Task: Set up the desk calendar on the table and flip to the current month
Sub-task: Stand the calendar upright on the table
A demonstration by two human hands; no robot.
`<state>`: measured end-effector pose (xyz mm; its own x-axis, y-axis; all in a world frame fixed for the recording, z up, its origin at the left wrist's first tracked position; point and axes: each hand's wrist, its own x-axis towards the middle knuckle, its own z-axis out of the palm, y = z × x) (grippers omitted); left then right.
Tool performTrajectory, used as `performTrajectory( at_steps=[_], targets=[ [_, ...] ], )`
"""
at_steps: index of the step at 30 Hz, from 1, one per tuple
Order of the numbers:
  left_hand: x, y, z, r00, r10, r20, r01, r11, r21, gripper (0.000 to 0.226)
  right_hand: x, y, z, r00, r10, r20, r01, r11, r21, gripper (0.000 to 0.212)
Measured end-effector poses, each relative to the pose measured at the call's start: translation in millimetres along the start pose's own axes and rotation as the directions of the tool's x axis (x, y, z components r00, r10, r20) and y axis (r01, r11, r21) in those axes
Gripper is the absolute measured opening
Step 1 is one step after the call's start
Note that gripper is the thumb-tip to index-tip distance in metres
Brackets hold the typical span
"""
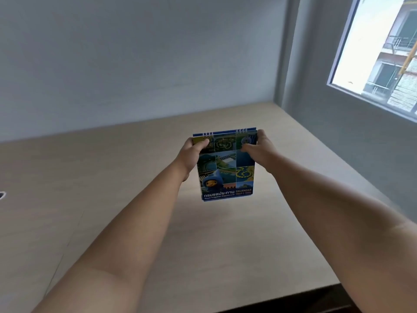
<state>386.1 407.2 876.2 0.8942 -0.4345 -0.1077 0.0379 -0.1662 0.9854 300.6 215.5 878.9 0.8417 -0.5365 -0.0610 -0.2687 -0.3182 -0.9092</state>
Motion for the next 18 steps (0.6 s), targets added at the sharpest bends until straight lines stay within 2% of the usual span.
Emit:
performTrajectory(
  at_steps=[6, 9, 11, 14, 16, 18],
  targets=[
    [26.0, -37.3, -13.7, 0.994, -0.108, 0.020, 0.109, 0.993, -0.035, 0.033, 32.8, 28.2, 39.5, 0.993, 0.110, 0.046, -0.110, 0.994, -0.007, 0.034],
    [39.9, -67.3, -12.6, 0.974, -0.213, -0.078, 0.203, 0.972, -0.114, 0.031, 66.5, 45.2, 61.8, 0.976, 0.143, 0.166, -0.150, 0.988, 0.036, 0.035],
    [33.2, -65.0, -10.5, 0.968, -0.230, -0.100, 0.214, 0.965, -0.154, 0.025, 70.4, 48.1, 62.6, 0.973, 0.155, 0.169, -0.166, 0.985, 0.051, 0.038],
    [18.1, -58.6, -9.3, 0.969, -0.242, -0.052, 0.232, 0.962, -0.146, 0.044, 77.7, 55.5, 57.9, 0.964, 0.202, 0.175, -0.212, 0.977, 0.038, 0.044],
    [5.0, -73.9, 4.0, 0.973, -0.229, 0.021, 0.229, 0.960, -0.163, 0.049, 75.6, 72.0, 58.9, 0.945, 0.258, 0.202, -0.273, 0.961, 0.048, 0.046],
    [13.8, -99.5, 13.9, 0.966, -0.257, -0.033, 0.254, 0.963, -0.086, 0.047, 74.8, 98.8, 61.2, 0.942, 0.273, 0.195, -0.296, 0.950, 0.098, 0.052]
  ],
)
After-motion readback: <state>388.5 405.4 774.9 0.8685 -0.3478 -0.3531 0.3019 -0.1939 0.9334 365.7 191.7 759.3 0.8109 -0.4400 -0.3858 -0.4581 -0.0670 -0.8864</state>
